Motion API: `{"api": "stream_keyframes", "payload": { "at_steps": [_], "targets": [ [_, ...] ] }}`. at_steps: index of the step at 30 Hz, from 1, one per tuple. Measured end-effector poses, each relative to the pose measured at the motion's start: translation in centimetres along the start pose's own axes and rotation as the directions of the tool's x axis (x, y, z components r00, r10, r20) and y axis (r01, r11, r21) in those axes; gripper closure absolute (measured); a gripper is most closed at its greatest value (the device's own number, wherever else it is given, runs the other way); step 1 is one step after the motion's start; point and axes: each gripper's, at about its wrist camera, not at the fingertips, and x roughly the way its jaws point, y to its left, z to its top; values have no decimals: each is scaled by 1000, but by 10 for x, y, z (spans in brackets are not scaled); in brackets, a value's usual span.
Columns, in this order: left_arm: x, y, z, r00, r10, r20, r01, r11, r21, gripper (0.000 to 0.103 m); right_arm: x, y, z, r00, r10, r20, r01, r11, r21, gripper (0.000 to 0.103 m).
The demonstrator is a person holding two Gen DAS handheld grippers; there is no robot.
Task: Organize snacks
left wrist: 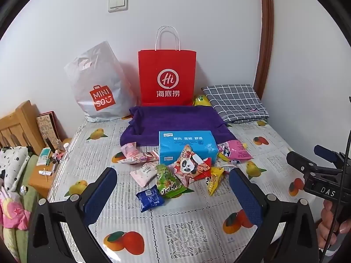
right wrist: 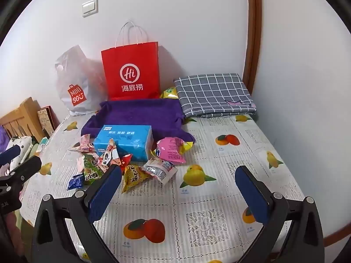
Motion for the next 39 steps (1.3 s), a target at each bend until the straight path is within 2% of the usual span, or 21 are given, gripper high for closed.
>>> {"api": "stream_keyframes", "payload": {
  "at_steps": [4, 6, 39],
  "targets": [
    [2, 1, 0, 1000, -10, -23, 10, 1000, -13, 0, 5, 3, -1, 1000, -5, -18, 5, 1000, 2, 1],
    [2, 1, 1, 1000, -9, -18, 9, 1000, -12, 0, 1, -1, -1, 1000, 14, -4, -14, 1000, 19, 1],
    [-6, 0, 5, 1000, -17, 6, 17, 1000, -17, 1, -7, 6, 3, 1000, 22, 9, -22, 1000, 15, 1]
  ]
}}
